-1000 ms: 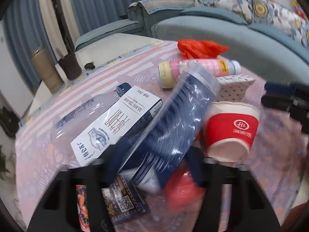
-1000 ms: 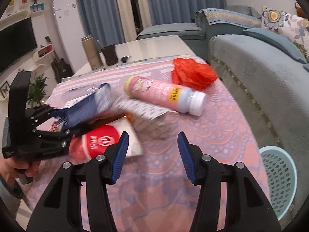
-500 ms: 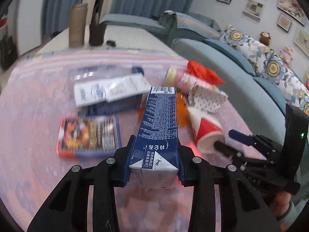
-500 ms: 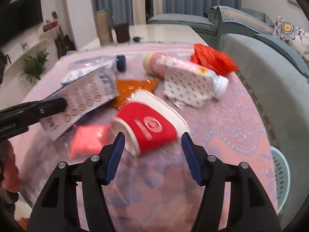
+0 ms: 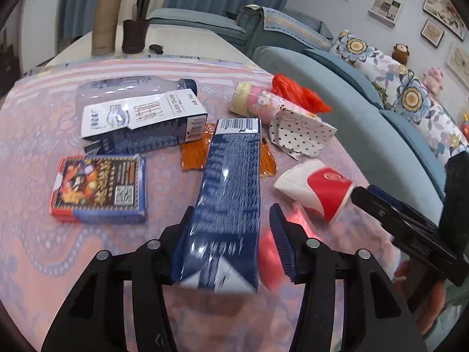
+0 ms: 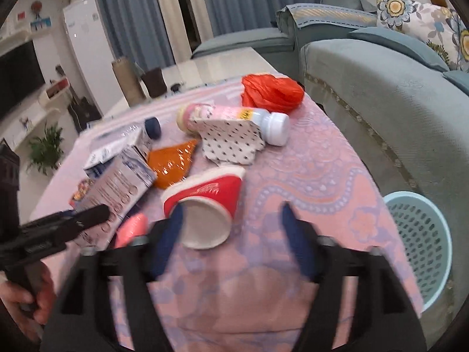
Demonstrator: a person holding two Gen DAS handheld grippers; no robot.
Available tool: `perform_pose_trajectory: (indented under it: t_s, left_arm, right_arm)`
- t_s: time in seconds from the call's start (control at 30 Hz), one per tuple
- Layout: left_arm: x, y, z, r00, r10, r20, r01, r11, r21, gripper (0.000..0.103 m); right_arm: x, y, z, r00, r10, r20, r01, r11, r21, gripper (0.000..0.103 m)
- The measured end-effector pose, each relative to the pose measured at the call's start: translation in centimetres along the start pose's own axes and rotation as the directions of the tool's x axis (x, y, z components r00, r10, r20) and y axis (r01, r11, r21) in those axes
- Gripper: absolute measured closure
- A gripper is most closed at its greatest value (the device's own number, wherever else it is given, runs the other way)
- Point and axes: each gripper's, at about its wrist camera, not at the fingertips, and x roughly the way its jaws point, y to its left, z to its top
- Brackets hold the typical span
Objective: Collect trash
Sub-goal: 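Grasp the blue milk carton with the left tool while the right tool grasps the red paper cup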
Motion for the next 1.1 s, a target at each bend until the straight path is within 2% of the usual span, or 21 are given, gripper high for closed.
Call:
perform_pose_trajectory:
  t_s: [0.07,0.13,0.17,0.23,0.37,0.47,0.57,0.7,0.83,1.03,1.07,1.1]
  left_arm:
    - [0.3,0.1,0.1,1.000,-0.010,0.001,0.010,1.000,-0.001,0.055]
    - [1.0,0.3,0.3,1.000,-0.010,-0.007,0.010,1.000,-0.013,0.064]
    - [1.2,0.3,0.3,1.000,-0.016,-0.013,0.015,1.000,-0.023,0.072]
    - [1.3,0.6,0.1,1.000,-0.026,-0.001,0.026,0.998,-0.055,0.072]
    - [0.4,0.9,-0.3,0.998,-0.017,0.052,0.022,0.996,-0.083,0.073]
    - [-0.1,1.1,-0.5,0.997,-0.017,0.075,0.024,0.995,-0.099,0.073]
    - [-0.3,1.0,-0.7,0.995,-0.033,0.090,0.042,0.994,-0.101,0.073]
    - [-1.1,1.1,-0.9,0.987,-0.085,0.138,0.099,0.990,-0.099,0.073]
    - [-1.0,1.0,-1.0,0.987,-0.074,0.141,0.088,0.991,-0.098,0.073]
    - [-1.1,0.5,-1.0,0.987,-0.063,0.149,0.078,0.992,-0.099,0.073]
    - [-1.1,0.4,-1.0,0.987,-0.064,0.150,0.079,0.992,-0.097,0.073]
    - [-1.1,0.3,-1.1,0.986,-0.066,0.151,0.081,0.992,-0.095,0.073]
  right_arm:
    - [0.5,0.6,0.0,1.000,0.013,-0.007,-0.013,1.000,-0.010,0.030]
    - [1.1,1.2,0.1,0.999,0.025,-0.024,-0.025,0.999,-0.019,0.029]
    - [1.4,1.4,0.2,0.999,0.036,-0.031,-0.036,0.999,-0.017,0.029]
    - [1.7,1.8,0.1,0.998,0.054,-0.039,-0.055,0.998,-0.014,0.029]
    - [1.2,1.2,0.1,0.999,-0.034,-0.017,0.034,0.999,-0.032,0.029]
    - [0.9,-0.5,0.3,0.989,-0.151,-0.010,0.151,0.988,0.013,0.029]
    - [0.1,-1.2,0.4,0.997,-0.082,0.000,0.082,0.995,0.050,0.029]
    - [-0.2,0.5,0.1,1.000,-0.019,0.022,0.019,1.000,-0.017,0.029]
    - [2.1,1.2,0.8,0.999,-0.001,-0.051,-0.001,0.999,-0.034,0.025]
    - [5.7,0.5,1.7,0.983,0.058,-0.174,-0.053,0.998,0.031,0.025]
    - [5.9,0.6,1.8,0.982,0.060,-0.182,-0.055,0.998,0.030,0.026]
    - [6.0,0.8,1.8,0.982,0.055,-0.179,-0.052,0.998,0.023,0.035]
